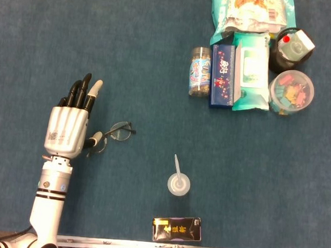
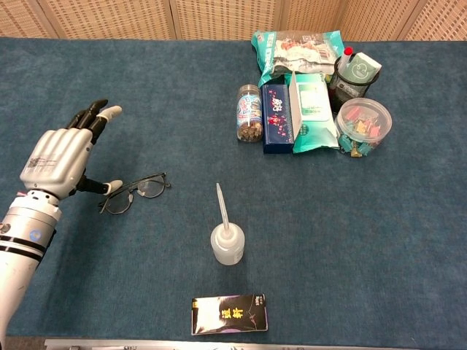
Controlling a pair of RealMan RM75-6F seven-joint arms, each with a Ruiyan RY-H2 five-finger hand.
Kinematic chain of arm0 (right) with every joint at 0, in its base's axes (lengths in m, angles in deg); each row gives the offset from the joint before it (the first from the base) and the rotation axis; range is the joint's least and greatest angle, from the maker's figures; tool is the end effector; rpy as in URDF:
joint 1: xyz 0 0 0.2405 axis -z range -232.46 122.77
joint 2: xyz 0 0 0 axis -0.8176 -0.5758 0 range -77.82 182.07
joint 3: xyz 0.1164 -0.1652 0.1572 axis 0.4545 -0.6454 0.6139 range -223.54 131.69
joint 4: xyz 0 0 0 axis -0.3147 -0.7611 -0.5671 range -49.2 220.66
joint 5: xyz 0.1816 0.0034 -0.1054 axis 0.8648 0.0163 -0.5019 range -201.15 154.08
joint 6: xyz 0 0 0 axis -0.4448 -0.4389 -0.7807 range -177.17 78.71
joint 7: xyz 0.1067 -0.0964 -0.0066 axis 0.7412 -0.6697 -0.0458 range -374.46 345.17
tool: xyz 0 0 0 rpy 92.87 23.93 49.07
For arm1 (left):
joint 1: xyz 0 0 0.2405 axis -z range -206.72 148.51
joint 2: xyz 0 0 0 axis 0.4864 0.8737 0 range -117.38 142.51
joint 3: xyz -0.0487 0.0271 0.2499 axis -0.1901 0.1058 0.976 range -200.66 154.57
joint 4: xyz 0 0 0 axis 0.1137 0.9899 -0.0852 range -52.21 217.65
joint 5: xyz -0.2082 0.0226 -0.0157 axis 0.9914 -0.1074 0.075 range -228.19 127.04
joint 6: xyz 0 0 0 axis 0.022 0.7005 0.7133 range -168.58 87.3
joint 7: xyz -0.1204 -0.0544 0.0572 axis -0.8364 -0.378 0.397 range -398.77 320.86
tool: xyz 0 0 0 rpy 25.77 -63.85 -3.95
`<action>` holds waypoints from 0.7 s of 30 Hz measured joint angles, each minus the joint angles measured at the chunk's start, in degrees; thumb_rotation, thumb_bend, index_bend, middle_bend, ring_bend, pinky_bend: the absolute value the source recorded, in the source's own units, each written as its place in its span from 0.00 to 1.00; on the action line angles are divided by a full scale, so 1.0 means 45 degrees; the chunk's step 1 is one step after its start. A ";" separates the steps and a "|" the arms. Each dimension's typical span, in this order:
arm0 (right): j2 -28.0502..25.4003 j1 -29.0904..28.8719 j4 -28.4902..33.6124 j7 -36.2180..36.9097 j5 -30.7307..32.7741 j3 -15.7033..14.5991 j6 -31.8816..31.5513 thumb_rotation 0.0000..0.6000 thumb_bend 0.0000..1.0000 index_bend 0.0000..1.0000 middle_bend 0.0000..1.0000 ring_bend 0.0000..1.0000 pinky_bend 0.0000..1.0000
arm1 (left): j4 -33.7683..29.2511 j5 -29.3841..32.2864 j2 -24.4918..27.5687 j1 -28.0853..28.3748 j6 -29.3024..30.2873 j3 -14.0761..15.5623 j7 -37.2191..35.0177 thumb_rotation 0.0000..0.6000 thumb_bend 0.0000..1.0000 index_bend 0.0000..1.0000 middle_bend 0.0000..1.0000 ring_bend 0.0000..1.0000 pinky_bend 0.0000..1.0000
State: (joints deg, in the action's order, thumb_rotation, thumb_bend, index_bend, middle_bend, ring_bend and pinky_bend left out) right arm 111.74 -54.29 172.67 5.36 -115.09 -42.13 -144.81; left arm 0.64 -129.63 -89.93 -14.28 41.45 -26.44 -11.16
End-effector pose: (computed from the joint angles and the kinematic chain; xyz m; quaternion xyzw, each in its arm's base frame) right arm -0.3221 -0.1528 0.2129 0.5411 -0.3817 0.4914 0.5658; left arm -0.2126 0.2146 -0.0377 -0.6295 -0.3895 -0.3917 0.5465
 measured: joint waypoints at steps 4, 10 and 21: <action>-0.0009 0.0025 -0.0005 0.0017 0.0024 0.0015 -0.0043 1.00 0.52 0.56 0.45 0.32 0.30 | 0.0228 -0.0061 -0.0085 -0.0039 -0.0013 0.0004 -0.0215 1.00 0.12 0.08 0.00 0.09 0.35; -0.0032 0.0105 -0.0003 0.0091 0.0059 0.0047 -0.0183 1.00 0.52 0.56 0.45 0.32 0.30 | 0.0482 -0.0103 -0.0123 -0.0108 -0.0022 -0.0011 -0.0451 1.00 0.12 0.08 0.00 0.09 0.35; -0.0046 0.0160 -0.0019 0.0162 0.0054 0.0067 -0.0262 1.00 0.52 0.56 0.45 0.32 0.30 | 0.0972 -0.0428 -0.0185 -0.0144 0.0012 0.0083 -0.0544 1.00 0.12 0.08 0.00 0.09 0.35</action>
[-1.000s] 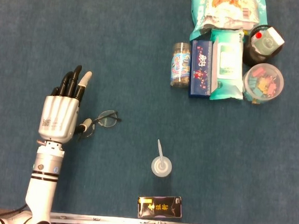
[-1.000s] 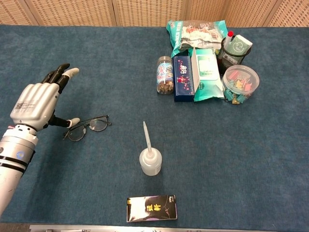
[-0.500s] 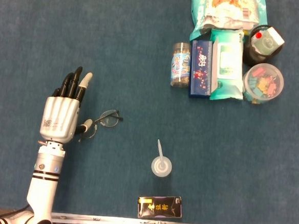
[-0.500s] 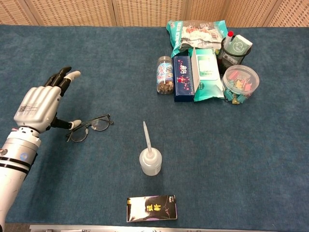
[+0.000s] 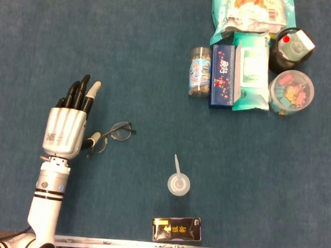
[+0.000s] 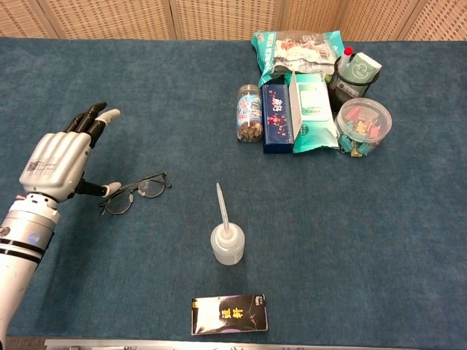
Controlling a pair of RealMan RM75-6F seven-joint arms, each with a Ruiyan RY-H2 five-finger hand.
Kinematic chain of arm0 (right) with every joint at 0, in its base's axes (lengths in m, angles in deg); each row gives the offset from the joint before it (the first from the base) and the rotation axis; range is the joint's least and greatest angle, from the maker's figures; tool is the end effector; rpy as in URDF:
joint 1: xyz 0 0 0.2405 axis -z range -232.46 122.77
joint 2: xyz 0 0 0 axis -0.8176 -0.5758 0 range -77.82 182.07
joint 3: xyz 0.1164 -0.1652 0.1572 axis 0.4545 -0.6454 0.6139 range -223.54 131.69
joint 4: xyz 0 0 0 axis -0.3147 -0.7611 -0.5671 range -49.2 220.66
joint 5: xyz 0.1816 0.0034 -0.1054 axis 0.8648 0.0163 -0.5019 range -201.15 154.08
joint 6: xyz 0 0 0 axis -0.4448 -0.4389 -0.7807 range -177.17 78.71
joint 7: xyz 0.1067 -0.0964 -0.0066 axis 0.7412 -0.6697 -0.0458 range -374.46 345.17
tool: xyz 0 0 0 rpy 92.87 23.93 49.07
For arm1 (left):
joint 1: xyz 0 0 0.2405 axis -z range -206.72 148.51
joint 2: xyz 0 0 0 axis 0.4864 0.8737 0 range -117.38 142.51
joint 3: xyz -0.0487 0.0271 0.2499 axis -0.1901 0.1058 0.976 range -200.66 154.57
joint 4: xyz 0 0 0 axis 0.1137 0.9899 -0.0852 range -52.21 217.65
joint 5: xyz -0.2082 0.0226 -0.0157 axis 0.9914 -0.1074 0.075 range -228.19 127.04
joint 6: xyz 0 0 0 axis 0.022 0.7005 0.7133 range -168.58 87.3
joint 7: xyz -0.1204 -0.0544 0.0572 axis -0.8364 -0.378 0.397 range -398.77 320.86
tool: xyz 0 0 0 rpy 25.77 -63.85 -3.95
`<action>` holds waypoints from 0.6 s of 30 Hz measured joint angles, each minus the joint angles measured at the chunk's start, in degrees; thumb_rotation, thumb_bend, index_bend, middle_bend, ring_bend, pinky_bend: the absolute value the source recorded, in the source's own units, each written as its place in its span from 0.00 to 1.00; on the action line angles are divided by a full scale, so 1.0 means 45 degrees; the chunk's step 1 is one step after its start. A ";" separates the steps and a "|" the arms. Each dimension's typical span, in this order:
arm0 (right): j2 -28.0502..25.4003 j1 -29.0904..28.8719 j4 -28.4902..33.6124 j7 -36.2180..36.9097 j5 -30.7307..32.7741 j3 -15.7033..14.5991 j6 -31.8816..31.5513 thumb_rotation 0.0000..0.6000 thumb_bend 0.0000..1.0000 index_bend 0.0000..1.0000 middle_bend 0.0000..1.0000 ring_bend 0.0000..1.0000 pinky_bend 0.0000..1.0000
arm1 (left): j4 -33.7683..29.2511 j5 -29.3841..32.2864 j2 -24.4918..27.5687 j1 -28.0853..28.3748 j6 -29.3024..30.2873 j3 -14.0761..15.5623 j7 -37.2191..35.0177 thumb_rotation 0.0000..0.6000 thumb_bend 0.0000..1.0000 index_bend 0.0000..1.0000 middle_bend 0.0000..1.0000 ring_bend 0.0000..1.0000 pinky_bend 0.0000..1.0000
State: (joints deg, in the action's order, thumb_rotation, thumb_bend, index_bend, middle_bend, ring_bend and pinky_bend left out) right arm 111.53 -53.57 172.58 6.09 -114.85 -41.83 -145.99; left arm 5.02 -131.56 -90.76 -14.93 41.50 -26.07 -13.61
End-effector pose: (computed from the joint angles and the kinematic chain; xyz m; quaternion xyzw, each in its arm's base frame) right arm -0.3228 -0.1492 0.2177 0.5327 -0.3784 0.4976 0.5705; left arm -0.2236 0.2135 -0.0411 -0.6342 -0.3773 -0.3910 0.5500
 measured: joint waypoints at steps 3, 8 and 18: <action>-0.0005 0.0014 -0.0010 0.0033 0.0004 0.0006 -0.0022 1.00 0.52 0.56 0.45 0.32 0.30 | 0.0193 -0.0104 -0.0044 0.0009 -0.0006 0.0031 -0.0076 1.00 0.12 0.08 0.00 0.09 0.35; -0.0002 0.0027 -0.0028 0.0053 0.0001 0.0016 -0.0041 1.00 0.52 0.56 0.45 0.32 0.30 | 0.0687 -0.0363 -0.0143 0.0046 -0.0017 0.0121 -0.0194 1.00 0.12 0.08 0.00 0.09 0.34; -0.0004 0.0025 -0.0023 0.0053 -0.0007 0.0017 -0.0014 1.00 0.52 0.56 0.45 0.32 0.30 | 0.1660 -0.0831 -0.0388 0.0079 0.0046 0.0263 -0.0511 1.00 0.12 0.08 0.00 0.09 0.34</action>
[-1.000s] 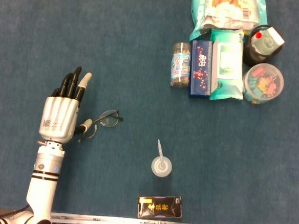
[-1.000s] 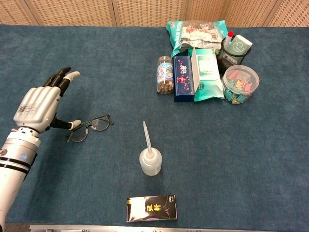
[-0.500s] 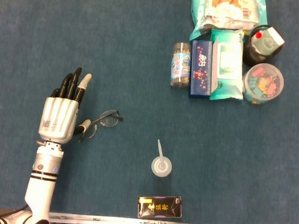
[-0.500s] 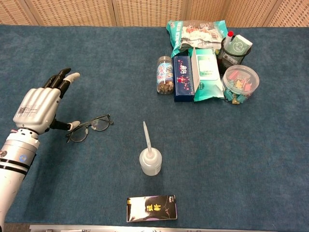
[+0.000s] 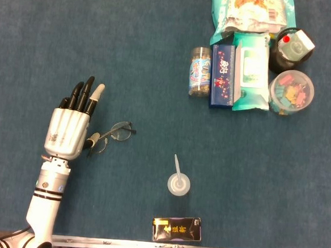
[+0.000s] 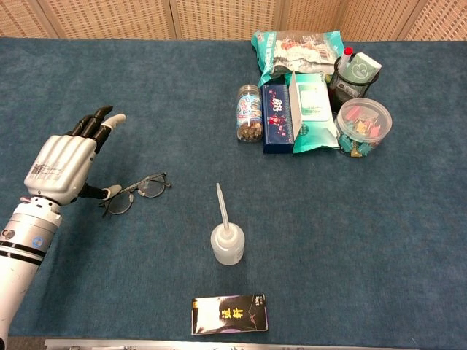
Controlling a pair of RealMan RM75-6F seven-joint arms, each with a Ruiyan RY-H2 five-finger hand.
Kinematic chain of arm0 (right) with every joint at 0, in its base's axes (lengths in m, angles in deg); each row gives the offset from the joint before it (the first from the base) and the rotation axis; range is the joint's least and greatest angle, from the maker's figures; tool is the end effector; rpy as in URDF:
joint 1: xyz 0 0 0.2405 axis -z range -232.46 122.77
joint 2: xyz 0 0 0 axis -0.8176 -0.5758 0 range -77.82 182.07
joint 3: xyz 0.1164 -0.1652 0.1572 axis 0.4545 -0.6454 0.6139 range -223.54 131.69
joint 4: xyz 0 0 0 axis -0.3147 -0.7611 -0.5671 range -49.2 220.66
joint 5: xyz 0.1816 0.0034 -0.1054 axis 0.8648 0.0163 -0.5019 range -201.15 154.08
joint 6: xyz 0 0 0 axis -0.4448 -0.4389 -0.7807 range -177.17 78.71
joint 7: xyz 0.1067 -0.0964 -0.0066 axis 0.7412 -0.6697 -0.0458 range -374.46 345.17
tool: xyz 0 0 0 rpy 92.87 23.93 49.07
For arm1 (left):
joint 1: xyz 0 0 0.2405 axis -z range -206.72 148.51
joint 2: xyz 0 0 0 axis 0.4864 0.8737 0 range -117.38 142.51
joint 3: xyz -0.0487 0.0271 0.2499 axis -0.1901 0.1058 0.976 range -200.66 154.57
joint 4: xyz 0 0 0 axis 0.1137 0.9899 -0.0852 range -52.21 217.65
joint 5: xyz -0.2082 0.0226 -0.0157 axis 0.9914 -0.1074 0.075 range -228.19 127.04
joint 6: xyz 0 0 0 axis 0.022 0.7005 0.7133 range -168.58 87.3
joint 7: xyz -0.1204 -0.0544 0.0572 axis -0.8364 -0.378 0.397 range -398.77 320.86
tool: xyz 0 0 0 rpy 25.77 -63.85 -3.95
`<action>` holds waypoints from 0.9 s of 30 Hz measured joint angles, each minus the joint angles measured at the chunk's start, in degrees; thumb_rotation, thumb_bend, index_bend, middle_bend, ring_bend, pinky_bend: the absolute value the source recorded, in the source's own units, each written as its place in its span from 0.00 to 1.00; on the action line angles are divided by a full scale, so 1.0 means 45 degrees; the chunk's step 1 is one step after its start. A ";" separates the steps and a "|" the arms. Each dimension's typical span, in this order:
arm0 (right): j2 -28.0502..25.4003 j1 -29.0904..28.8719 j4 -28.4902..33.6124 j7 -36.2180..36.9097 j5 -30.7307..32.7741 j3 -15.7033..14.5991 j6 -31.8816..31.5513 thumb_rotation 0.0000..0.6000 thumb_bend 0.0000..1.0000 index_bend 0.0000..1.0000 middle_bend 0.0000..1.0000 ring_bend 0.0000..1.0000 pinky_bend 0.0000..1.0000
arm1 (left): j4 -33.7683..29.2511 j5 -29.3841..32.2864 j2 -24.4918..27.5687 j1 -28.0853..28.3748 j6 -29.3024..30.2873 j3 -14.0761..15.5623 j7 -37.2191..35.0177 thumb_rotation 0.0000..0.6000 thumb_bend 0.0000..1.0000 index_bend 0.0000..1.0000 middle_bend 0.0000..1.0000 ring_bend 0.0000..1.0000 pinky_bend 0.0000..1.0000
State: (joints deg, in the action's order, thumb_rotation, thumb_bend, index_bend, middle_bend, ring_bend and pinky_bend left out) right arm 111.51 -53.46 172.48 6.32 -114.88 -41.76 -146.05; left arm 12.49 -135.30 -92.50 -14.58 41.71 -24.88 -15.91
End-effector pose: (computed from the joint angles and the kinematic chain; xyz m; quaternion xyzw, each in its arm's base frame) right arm -0.3232 -0.1487 0.2182 0.5319 -0.3785 0.4984 0.5704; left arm -0.2340 0.2143 -0.0489 -0.6585 -0.3373 -0.3888 0.5490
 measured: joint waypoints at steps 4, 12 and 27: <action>-0.0002 -0.0004 0.0018 -0.0011 0.0001 0.0004 0.0010 1.00 0.52 0.56 0.45 0.32 0.30 | 0.0178 -0.0083 -0.0048 -0.0002 -0.0014 0.0021 -0.0022 1.00 0.12 0.08 0.00 0.09 0.34; -0.0016 -0.0001 0.0005 0.0037 0.0014 0.0011 0.0023 1.00 0.52 0.56 0.45 0.32 0.30 | 0.0470 -0.0103 -0.0186 -0.0024 -0.0108 0.0034 -0.0062 1.00 0.12 0.08 0.00 0.09 0.34; -0.0029 0.0030 -0.0023 0.0153 0.0037 0.0039 -0.0027 1.00 0.52 0.56 0.45 0.32 0.30 | 0.0048 -0.0354 0.0175 -0.0146 0.0378 -0.0077 -0.0075 1.00 0.12 0.08 0.00 0.09 0.34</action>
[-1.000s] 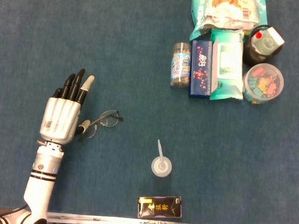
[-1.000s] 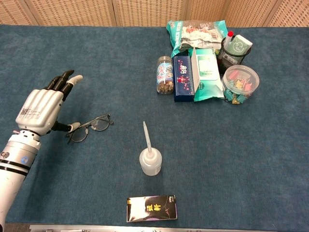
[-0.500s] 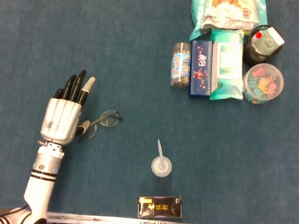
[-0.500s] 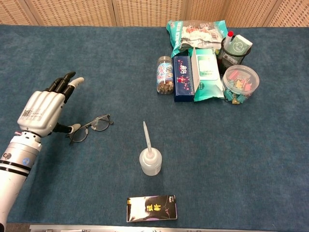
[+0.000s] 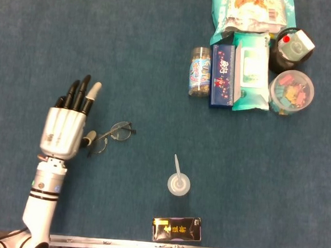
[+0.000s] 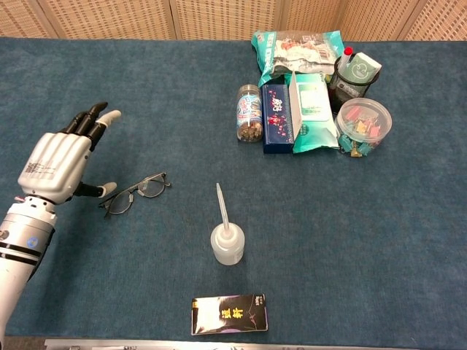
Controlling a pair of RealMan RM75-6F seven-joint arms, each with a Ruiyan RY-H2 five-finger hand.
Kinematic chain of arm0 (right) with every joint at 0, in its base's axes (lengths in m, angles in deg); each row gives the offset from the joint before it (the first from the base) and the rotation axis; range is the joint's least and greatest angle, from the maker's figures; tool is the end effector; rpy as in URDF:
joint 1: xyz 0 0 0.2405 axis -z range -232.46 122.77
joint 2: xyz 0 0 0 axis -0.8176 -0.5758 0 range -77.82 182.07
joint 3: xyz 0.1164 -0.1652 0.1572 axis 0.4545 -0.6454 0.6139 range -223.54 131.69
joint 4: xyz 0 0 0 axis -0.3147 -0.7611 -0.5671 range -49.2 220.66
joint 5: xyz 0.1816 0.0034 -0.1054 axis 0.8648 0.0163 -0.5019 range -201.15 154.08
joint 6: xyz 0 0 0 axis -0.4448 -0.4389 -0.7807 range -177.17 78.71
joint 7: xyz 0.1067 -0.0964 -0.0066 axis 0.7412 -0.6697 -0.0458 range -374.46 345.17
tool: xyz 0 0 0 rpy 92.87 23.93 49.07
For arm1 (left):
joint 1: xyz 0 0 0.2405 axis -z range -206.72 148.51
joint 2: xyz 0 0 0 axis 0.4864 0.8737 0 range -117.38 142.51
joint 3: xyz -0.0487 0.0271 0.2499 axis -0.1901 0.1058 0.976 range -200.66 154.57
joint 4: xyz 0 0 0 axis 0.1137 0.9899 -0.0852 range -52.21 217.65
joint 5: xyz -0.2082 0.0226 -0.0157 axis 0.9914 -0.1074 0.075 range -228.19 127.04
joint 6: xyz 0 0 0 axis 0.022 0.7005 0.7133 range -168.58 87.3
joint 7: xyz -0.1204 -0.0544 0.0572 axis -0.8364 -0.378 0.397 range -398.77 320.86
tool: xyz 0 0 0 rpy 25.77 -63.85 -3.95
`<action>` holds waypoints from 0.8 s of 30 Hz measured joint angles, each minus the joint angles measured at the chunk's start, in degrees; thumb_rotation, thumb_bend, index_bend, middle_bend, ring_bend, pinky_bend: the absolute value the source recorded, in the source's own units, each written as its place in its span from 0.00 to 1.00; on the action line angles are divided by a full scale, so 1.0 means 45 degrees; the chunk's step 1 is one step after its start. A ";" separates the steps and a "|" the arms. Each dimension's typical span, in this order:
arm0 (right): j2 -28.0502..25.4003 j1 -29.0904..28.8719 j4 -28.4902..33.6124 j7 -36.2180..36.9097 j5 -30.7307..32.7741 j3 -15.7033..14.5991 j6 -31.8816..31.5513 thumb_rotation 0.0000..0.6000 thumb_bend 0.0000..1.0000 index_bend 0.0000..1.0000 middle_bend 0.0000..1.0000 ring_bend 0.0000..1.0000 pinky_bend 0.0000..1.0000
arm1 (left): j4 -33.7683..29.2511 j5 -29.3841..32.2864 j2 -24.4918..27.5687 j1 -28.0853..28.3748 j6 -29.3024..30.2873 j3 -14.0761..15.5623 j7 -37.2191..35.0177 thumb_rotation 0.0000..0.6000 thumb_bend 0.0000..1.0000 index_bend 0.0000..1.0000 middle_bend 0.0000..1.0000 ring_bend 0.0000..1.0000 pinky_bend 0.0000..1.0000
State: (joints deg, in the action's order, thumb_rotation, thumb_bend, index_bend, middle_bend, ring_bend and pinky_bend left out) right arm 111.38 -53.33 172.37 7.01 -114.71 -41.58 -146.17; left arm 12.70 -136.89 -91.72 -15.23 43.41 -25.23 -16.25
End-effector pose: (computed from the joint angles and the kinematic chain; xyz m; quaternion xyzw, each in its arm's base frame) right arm -0.3238 -0.1485 0.2201 0.5285 -0.3796 0.5013 0.5703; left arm -0.2366 0.2137 -0.0402 -0.6525 -0.3230 -0.3974 0.5586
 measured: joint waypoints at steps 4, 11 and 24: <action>0.0020 -0.0006 0.0001 -0.0034 -0.0048 -0.0009 -0.0012 1.00 0.52 0.56 0.45 0.32 0.30 | -0.0811 -0.0167 0.0761 -0.0084 0.0416 -0.0134 0.0109 1.00 0.12 0.08 0.00 0.09 0.33; 0.0084 -0.0075 0.0074 -0.0328 -0.0138 -0.0054 0.0101 1.00 0.52 0.56 0.45 0.32 0.30 | -0.2221 -0.0811 0.2815 -0.0054 0.0703 -0.0144 -0.0129 1.00 0.12 0.08 0.00 0.09 0.28; 0.0249 -0.0245 0.0279 -0.1160 -0.0195 -0.0129 0.0439 1.00 0.52 0.56 0.45 0.32 0.30 | -0.5047 -0.1634 0.7239 -0.0490 0.1731 -0.0134 -0.0642 1.00 0.12 0.13 0.03 0.09 0.28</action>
State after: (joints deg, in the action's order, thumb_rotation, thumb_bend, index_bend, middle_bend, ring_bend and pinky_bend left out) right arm 112.50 -54.43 173.62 1.79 -115.59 -42.16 -144.20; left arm -10.01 -144.24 -59.14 -17.44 51.20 -25.84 -19.14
